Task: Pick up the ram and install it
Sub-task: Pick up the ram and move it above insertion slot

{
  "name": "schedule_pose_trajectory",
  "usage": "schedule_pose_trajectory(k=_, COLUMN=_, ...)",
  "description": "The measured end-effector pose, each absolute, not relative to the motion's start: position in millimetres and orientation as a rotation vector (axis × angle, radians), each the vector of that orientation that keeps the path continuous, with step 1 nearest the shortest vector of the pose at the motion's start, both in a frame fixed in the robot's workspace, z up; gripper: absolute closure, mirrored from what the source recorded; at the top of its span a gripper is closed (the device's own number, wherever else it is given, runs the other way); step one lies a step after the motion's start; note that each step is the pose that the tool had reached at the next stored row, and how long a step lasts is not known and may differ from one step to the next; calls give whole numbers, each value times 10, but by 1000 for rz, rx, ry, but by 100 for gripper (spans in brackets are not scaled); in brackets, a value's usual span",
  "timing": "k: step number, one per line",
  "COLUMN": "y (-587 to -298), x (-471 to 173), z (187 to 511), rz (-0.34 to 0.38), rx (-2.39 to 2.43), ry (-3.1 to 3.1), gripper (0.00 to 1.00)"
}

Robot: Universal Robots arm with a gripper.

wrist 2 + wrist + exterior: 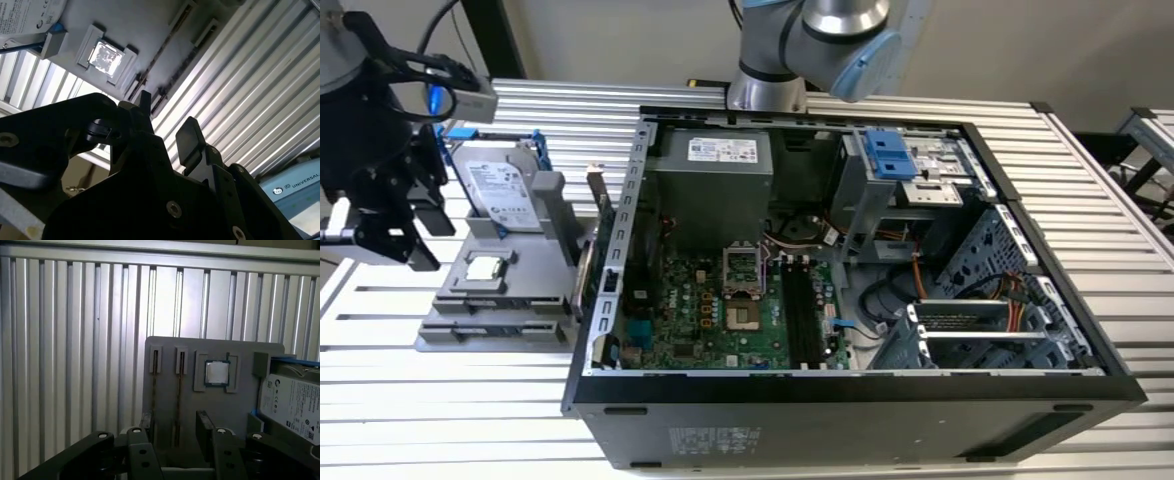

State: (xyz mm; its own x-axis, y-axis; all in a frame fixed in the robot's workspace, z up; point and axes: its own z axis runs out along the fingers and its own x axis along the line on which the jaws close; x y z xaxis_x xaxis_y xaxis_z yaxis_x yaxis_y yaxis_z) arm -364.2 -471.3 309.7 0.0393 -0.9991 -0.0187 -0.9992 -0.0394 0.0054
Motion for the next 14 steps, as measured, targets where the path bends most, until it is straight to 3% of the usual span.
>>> schedule_pose_trajectory(k=14, y=-4718, x=-3662, z=2899, rz=26, rx=-2247, ry=2183, gripper=0)
